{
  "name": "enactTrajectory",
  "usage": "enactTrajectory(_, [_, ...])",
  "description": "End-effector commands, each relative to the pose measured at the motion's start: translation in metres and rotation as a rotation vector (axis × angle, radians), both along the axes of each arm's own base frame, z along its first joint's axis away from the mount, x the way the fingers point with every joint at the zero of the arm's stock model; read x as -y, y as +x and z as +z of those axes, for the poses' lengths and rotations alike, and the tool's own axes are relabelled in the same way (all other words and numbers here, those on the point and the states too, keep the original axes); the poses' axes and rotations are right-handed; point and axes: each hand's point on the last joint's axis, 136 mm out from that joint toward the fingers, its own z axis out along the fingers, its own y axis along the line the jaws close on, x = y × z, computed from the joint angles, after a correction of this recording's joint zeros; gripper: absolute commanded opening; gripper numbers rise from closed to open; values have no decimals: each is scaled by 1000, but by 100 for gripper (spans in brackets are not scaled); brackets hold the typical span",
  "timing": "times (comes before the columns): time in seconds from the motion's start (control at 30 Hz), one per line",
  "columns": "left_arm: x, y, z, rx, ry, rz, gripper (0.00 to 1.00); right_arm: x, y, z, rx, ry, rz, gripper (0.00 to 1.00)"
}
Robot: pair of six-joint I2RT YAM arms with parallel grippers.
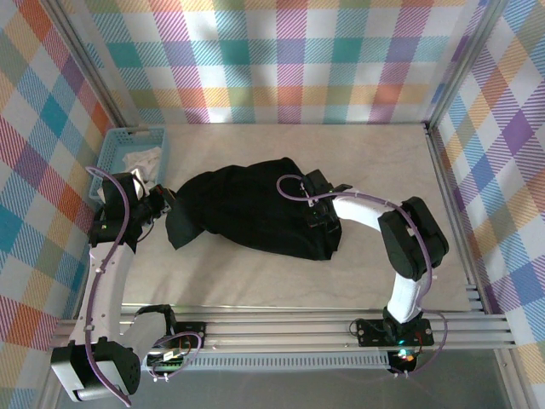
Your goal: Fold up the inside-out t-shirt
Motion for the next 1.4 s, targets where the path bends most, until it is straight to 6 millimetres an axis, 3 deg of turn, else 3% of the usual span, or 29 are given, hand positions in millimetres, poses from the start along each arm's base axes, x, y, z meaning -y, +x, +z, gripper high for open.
enactTrajectory(0.0, [-1,0,6,27,6,-9,0,3,3,28,42,37,2,7])
enactTrajectory(0.17, [0,2,12,40,-3,-10,0,5,1,74,93,242,1,0])
enactTrajectory(0.3, [3,6,22,61,-32,-13,0,-4,-5,136,161,589,60,0])
enactTrajectory(0.43, [5,15,45,107,-76,-2,0,-7,-4,199,243,856,126,0])
enactTrajectory(0.53, [6,24,71,167,-117,8,0,-8,1,229,276,944,160,0])
enactTrajectory(0.67, [3,32,119,246,-126,26,0,8,10,279,358,1025,173,0])
enactTrajectory(0.77, [-6,28,171,340,-65,55,0,38,9,337,502,1058,154,0])
enactTrajectory(0.9, [-13,7,252,520,-3,82,0,73,-11,411,711,1034,140,0])
enactTrajectory(1.0, [-11,-12,300,635,36,68,0,86,-35,453,832,986,149,0])
enactTrajectory(1.07, [-8,-22,322,693,69,50,0,93,-47,470,894,936,134,0])
enactTrajectory(1.13, [-6,-28,331,725,103,39,0,99,-58,478,937,892,121,0])
enactTrajectory(1.23, [-5,-27,318,707,141,14,0,102,-68,477,943,843,107,0])
enactTrajectory(1.37, [-1,-19,289,656,131,-20,0,103,-69,458,906,833,85,0])
